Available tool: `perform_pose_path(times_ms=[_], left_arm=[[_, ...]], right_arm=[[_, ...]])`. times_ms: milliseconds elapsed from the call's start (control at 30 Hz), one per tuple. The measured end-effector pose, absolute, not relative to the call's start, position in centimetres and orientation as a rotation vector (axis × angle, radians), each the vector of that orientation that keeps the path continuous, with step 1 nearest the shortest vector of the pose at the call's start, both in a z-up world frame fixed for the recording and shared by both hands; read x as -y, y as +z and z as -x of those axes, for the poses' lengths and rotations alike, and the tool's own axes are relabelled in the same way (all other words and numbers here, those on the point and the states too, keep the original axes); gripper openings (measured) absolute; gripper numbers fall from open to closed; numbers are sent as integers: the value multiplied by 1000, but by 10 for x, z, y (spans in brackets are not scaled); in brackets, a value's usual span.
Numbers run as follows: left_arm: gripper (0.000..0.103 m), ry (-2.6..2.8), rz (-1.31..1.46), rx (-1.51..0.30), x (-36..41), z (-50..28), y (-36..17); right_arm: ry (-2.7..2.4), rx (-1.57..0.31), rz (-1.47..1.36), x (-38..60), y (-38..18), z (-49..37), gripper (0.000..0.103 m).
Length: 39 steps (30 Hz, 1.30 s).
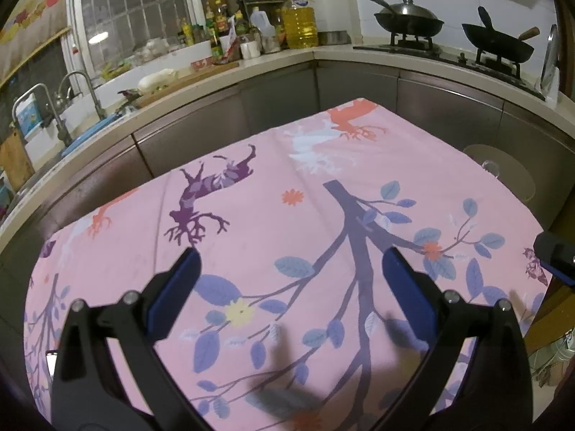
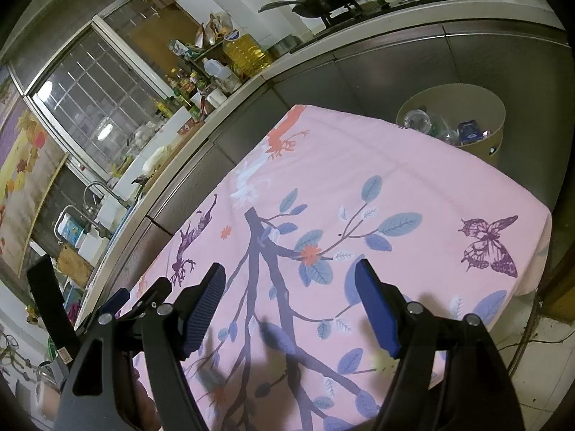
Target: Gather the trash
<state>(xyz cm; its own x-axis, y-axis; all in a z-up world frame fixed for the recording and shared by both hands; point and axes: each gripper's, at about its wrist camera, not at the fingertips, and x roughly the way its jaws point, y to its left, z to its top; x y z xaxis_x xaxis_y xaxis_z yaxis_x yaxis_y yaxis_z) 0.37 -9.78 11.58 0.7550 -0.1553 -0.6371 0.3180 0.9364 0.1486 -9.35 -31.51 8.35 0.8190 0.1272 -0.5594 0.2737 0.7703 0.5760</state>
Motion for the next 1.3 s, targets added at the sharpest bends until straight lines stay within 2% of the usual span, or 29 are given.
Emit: perform_pose_path(times_ms=[1300], left_arm=[[97,-241,-279,-661,104,4,124]], right_arm=[[-94,-603,-729,331,82,101,72]])
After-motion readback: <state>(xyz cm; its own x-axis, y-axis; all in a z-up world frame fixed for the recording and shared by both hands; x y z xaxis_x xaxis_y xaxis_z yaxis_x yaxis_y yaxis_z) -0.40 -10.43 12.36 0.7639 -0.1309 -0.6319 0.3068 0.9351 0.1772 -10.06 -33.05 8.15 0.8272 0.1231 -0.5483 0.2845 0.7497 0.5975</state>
